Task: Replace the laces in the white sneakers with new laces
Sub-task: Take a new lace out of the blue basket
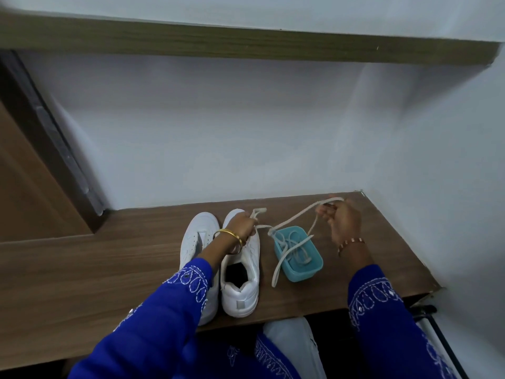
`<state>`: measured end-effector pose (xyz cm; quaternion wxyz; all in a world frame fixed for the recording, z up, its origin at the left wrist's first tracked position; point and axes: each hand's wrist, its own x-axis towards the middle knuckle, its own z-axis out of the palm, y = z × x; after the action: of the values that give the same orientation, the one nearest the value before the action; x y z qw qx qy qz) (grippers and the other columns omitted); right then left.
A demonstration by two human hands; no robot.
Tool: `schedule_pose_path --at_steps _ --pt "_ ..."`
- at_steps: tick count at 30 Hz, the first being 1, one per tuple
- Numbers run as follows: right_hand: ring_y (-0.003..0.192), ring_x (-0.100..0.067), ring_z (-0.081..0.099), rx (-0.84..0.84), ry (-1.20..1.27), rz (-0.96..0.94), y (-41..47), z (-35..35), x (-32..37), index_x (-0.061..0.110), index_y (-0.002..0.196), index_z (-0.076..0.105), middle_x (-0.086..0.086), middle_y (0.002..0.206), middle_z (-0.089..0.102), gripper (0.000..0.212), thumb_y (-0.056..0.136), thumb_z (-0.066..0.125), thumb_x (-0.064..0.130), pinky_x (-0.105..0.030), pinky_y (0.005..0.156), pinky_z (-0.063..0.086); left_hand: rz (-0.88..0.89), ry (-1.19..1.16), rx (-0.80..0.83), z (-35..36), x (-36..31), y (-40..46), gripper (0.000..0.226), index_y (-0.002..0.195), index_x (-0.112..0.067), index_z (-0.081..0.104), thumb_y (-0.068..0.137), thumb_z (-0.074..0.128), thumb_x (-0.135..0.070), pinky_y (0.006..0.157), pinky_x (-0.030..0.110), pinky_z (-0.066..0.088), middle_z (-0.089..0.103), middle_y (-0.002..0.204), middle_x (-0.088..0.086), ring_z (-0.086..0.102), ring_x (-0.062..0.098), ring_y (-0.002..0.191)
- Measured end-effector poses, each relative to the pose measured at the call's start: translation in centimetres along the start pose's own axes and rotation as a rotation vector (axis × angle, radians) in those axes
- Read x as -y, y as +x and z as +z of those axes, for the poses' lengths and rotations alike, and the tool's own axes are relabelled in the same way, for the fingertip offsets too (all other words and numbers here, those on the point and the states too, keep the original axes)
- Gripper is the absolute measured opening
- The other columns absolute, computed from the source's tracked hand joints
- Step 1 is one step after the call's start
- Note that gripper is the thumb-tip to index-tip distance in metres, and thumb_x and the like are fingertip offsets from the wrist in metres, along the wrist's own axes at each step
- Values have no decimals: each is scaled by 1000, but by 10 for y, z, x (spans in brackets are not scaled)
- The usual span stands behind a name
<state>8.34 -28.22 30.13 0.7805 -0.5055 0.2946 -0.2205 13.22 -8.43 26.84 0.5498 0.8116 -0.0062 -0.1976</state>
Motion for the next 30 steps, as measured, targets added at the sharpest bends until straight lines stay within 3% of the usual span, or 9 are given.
schedule_pose_path --at_steps 4,8,11,14,16,19,21,24,30 --pt "41 -8 52 89 -604 51 7 -5 -24 7 111 55 -5 71 53 30 88 39 -5 -15 36 39 44 -229 26 1 -12 -4 27 72 -14 45 97 36 -9 31 10 20 41 52 5 27 5 23" --pt "70 -16 57 195 -1114 -145 0 2 -49 12 117 58 -3 92 60 34 84 52 4 -31 63 50 80 -266 93 3 -25 -8 24 78 -14 45 99 34 -11 33 13 22 43 49 1 30 5 25" --pt "96 -14 55 378 -1141 -341 -17 16 -63 11 109 65 2 107 57 27 82 64 11 -27 84 45 81 -302 121 7 -29 -9 24 80 -17 47 100 34 -14 37 15 23 41 52 -1 29 5 28" --pt "75 -10 45 474 -1204 -479 -29 25 -73 3 91 67 12 72 47 15 87 61 16 -19 67 30 85 -384 140 9 -34 -12 23 81 -17 48 100 34 -16 37 15 24 42 45 -7 29 6 29" --pt "62 -7 41 426 -1247 -507 -25 22 -81 2 81 65 10 62 42 17 89 57 14 -22 66 31 103 -441 125 6 -37 -14 23 81 -16 47 100 34 -14 36 15 26 42 45 -7 29 6 30" --pt "82 -19 58 326 -1281 -467 -14 8 -84 -1 95 67 -9 87 63 20 92 50 8 -33 80 46 123 -573 -16 -6 -37 -11 24 81 -17 49 99 34 -9 35 14 27 43 41 -8 29 6 29" --pt "93 -25 59 225 -1350 -408 -7 -8 -80 -1 102 65 -14 101 65 22 93 48 9 -32 83 46 119 -692 -145 -17 -33 -7 24 81 -18 49 99 35 -10 34 13 27 44 38 -8 28 6 27" --pt "91 -27 60 114 -1418 -350 7 -27 -74 -1 96 64 -17 100 65 18 91 48 6 -35 79 49 94 -776 -265 -30 -26 -2 20 84 -18 51 99 38 -15 35 15 25 44 39 -8 28 6 29" --pt "115 -28 52 399 -1622 -221 -18 -12 -56 4 126 53 -17 129 52 35 92 50 8 -35 98 44 60 -745 -129 -19 -17 -4 23 86 -18 50 100 33 -14 38 16 24 41 39 -8 29 8 33"
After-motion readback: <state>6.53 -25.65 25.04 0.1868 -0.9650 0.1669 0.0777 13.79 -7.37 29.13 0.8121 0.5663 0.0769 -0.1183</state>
